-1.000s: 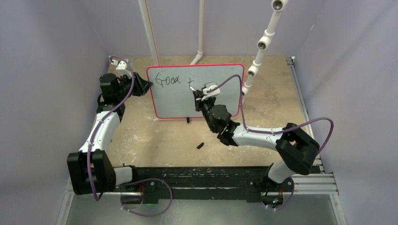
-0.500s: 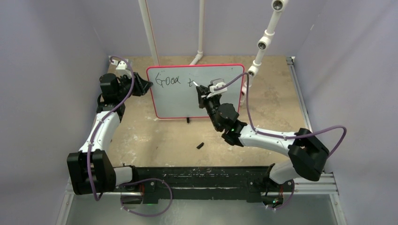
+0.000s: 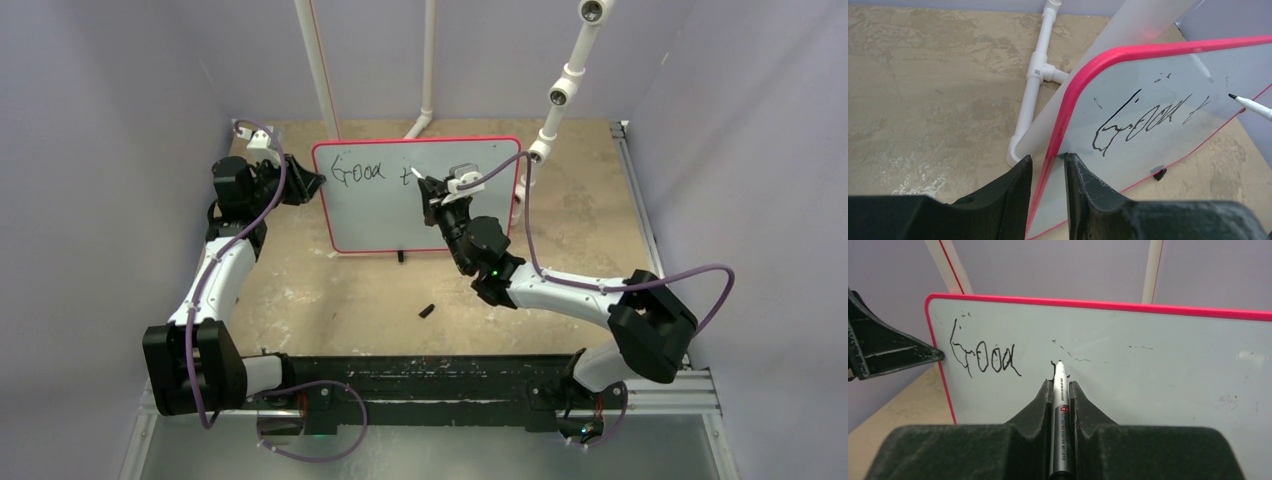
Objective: Write a sentence on the whiteboard
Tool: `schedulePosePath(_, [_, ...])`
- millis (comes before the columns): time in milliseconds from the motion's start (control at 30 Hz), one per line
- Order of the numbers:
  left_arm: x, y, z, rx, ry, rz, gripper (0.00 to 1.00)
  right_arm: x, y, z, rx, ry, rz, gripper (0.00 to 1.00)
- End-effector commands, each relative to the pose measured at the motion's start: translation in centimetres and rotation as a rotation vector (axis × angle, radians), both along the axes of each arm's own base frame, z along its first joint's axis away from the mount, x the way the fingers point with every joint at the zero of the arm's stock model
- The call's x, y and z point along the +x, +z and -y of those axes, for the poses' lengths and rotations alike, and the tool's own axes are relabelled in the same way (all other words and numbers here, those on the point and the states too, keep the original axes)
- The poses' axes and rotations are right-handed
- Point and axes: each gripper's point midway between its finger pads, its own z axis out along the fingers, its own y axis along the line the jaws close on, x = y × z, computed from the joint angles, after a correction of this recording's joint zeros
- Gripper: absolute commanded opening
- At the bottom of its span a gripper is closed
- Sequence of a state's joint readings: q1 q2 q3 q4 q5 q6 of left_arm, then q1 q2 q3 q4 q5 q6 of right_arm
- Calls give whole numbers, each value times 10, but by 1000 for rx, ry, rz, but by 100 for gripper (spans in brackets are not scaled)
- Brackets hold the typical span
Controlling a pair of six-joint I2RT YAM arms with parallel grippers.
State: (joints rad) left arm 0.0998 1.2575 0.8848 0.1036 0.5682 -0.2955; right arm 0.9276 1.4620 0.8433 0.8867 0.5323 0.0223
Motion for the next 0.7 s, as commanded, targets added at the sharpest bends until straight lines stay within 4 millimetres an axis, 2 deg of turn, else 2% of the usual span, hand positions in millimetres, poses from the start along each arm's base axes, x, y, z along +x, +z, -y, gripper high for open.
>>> schedulePosePath(0, [1,5,-1,14,-1,30,29,9,36,7,75,-35,71,0])
schedulePosePath(200, [1,7,0,14,-3,33,29,18,30,12,42,-65,75,0])
schedulePosePath(367, [1,6,-1,15,-1,33,29,18,21,12,22,-69,60,0])
schedulePosePath(667, [1,7,0,11,-6,34,29,15,-12,18,18,-72,-20,0])
